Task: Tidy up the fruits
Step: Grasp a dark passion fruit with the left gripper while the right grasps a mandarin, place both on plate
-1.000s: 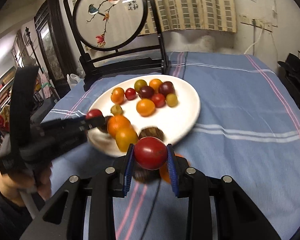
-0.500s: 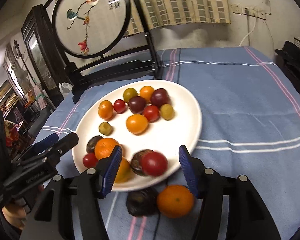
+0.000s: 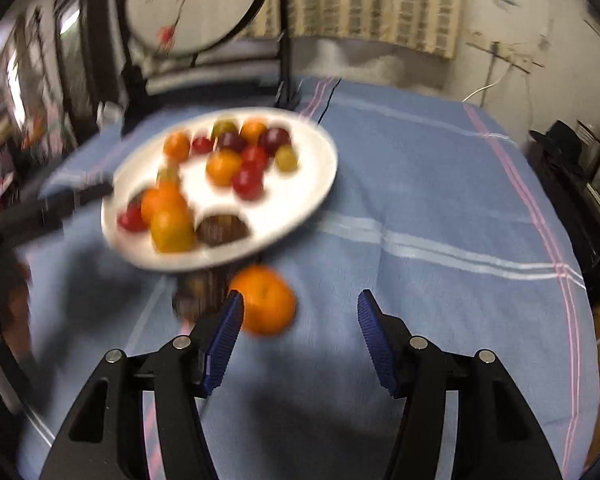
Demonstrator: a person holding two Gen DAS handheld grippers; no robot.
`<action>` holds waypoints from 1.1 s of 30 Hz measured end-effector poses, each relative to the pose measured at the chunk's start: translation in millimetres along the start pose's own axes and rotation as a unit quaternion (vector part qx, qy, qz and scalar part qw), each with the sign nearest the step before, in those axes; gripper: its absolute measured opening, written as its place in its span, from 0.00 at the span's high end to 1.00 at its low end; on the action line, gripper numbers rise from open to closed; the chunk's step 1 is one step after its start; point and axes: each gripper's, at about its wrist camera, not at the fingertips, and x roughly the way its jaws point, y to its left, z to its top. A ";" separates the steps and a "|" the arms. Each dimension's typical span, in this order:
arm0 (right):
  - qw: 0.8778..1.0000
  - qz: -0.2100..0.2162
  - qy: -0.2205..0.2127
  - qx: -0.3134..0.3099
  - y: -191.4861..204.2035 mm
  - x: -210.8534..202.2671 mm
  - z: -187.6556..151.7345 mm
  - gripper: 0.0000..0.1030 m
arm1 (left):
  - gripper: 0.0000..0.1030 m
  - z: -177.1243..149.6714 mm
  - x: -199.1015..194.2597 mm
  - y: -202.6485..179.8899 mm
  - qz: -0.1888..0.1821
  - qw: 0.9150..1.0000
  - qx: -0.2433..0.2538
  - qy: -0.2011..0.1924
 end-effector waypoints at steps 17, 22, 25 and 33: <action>0.999 0.025 0.016 -0.025 17.2 40.3 10.3 0.46 | 0.06 -16.1 0.9 -11.5 -0.020 0.999 0.024 0.036; 0.999 0.049 0.007 -0.011 14.8 38.4 8.8 0.60 | 0.05 -16.1 2.6 -10.5 -0.020 0.999 0.024 0.041; 0.998 0.060 0.006 0.013 8.7 32.2 6.2 0.60 | 0.05 -17.7 0.7 -14.8 -0.026 0.998 0.031 0.041; 0.997 0.039 -0.013 0.070 -22.5 0.2 -12.4 0.60 | 0.05 -38.1 -4.3 -50.0 -0.072 0.992 0.088 0.060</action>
